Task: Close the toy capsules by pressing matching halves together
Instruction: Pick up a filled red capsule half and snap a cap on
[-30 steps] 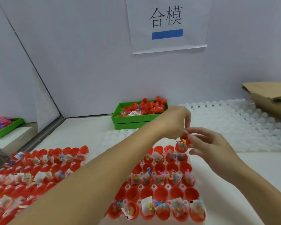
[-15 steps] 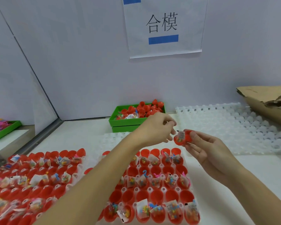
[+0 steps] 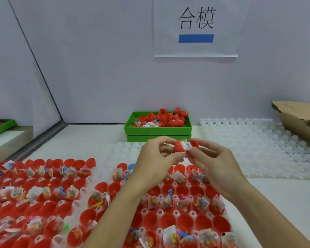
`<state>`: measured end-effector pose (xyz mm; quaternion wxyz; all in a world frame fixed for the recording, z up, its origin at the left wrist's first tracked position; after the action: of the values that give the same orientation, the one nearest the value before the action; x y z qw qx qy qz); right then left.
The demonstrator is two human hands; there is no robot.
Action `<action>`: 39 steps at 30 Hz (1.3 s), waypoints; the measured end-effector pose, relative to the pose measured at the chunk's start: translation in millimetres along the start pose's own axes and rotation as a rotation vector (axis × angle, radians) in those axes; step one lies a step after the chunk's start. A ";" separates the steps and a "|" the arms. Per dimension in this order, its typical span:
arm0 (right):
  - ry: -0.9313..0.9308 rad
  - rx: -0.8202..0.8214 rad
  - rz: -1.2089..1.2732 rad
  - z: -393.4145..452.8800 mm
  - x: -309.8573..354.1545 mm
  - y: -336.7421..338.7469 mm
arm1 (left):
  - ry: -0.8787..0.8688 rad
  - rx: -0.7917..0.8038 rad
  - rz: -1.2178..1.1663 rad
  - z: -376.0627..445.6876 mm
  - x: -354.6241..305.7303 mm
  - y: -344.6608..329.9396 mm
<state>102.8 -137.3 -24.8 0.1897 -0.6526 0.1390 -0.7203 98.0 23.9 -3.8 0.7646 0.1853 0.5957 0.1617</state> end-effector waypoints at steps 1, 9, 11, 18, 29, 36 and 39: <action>0.023 0.013 -0.096 -1.0 -0.2 -0.6 | -0.005 -0.004 0.003 -1.2 1.4 1.7; 0.142 0.117 -0.283 -7.1 7.7 -6.5 | -0.097 0.026 0.059 -11.0 3.9 5.3; 0.156 0.146 -0.296 -8.6 6.6 -9.0 | -0.105 0.034 0.061 -13.8 4.4 5.9; 0.158 0.218 -0.299 -12.5 5.6 -12.5 | -0.087 0.029 0.058 -25.1 11.3 8.1; 0.205 0.239 -0.420 -16.9 11.6 -11.8 | -0.049 0.116 -0.092 -28.7 9.3 0.0; 0.302 0.259 -0.591 -15.4 13.6 -11.4 | -0.052 0.114 -0.067 -29.3 10.0 -0.8; 0.412 0.254 -0.701 -16.9 15.4 -10.3 | -0.067 0.108 -0.076 -30.1 8.4 -1.1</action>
<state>83.8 -135.9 -8.4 -0.0196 -0.4741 -0.1462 -0.8680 70.9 29.6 -18.1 0.7785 0.2089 0.5844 0.0939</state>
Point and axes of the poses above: each hand's wrist, its own z-axis towards the middle knuckle, its own y-axis out of the back of the hand, x = y × z, the point moved 5 cm from there along z, towards the middle knuckle, and after that the axes turned 13 degrees about z, right-handed, at the moved point
